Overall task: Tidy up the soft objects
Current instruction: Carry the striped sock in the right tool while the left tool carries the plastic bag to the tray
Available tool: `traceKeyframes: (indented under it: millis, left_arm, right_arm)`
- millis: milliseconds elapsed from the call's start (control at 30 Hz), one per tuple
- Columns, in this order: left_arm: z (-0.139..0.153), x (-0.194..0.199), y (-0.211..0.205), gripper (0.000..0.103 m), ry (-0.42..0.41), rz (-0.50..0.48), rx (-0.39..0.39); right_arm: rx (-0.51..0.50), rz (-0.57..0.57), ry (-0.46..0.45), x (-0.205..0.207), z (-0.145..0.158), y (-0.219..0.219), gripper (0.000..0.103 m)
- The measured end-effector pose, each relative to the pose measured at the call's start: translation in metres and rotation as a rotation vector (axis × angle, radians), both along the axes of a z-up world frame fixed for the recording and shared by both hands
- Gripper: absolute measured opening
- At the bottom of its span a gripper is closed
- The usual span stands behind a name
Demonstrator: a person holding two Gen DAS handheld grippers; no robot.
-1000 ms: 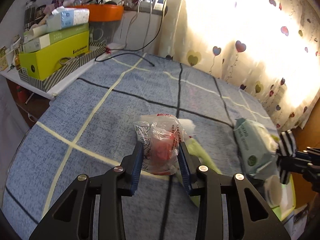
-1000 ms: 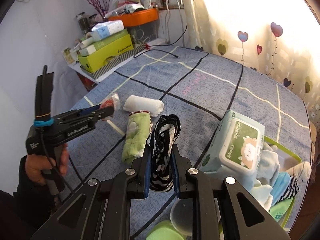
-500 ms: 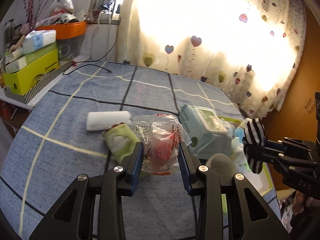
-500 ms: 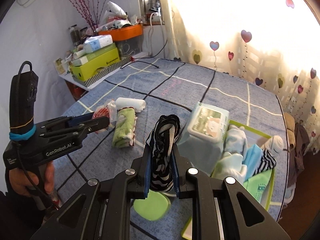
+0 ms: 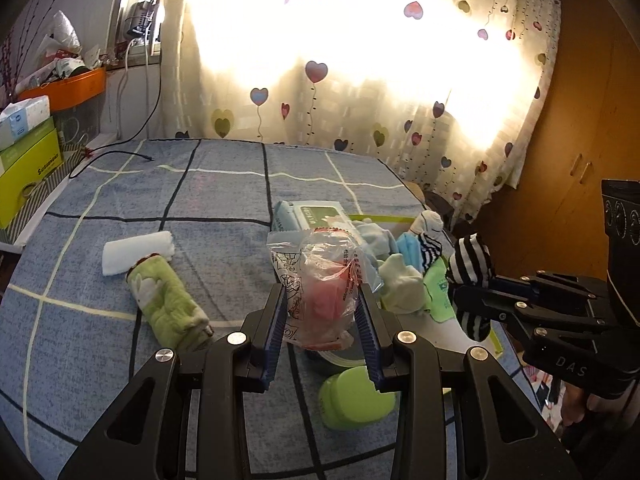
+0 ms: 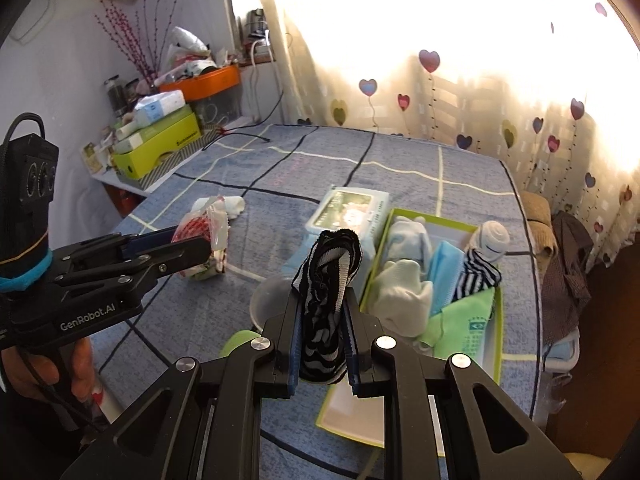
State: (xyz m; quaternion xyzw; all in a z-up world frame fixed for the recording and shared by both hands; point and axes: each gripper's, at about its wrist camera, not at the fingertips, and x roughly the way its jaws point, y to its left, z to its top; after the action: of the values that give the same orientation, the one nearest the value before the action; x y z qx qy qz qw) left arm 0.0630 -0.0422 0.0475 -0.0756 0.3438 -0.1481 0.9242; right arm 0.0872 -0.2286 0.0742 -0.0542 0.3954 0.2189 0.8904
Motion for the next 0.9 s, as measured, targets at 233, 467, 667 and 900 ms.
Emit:
traceKeyframes:
  millis: [233,467,667,900]
  left_arm:
    - [0.004,0.002,-0.032,0.036,-0.003,-0.063,0.013]
    - [0.003,0.007,-0.064,0.036,0.009,-0.120,0.021]
    - [-0.004,0.012,-0.088,0.036,0.031,-0.163,0.036]
    - [-0.013,0.018,-0.107,0.036,0.065,-0.189,0.053]
  right_arm:
    - [0.005,-0.045,-0.007,-0.004,0.000,-0.024,0.017]
    - [0.014,-0.091,-0.004,-0.007,-0.002,-0.050,0.017]
    - [0.021,-0.117,0.011,-0.004,-0.009,-0.068,0.017]
    - [0.033,-0.139,0.038,0.003,-0.020,-0.084,0.017]
